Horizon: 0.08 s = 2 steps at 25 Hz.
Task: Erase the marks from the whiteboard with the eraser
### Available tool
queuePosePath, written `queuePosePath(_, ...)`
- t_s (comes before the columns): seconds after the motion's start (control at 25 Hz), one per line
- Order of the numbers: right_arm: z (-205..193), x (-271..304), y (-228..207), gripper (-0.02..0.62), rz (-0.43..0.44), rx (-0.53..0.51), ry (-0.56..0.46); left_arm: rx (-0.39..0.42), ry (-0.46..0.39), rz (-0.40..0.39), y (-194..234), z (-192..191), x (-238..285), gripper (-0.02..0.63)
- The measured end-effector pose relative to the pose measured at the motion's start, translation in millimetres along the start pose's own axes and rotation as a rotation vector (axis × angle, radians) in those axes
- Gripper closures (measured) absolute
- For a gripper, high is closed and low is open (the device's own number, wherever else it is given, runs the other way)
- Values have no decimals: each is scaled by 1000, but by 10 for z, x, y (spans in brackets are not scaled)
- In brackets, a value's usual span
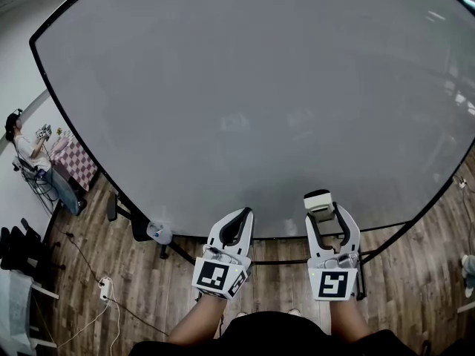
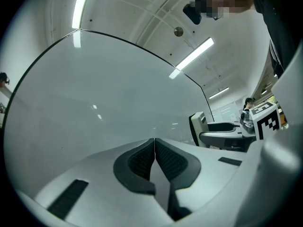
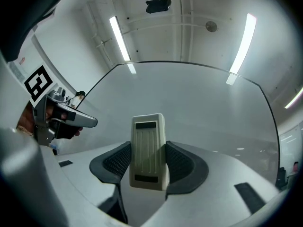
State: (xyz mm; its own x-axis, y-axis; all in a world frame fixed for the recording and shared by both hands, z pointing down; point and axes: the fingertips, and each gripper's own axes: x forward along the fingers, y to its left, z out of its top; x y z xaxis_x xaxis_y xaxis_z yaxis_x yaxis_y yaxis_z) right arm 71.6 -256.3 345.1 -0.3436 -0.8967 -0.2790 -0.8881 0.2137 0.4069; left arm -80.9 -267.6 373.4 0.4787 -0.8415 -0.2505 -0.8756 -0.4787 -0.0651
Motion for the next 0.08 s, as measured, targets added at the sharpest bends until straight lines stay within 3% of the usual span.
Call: queuePosePath(0.08, -16, 19, 9, 344, 13, -29, 12, 0, 0, 4, 23, -7, 9, 584)
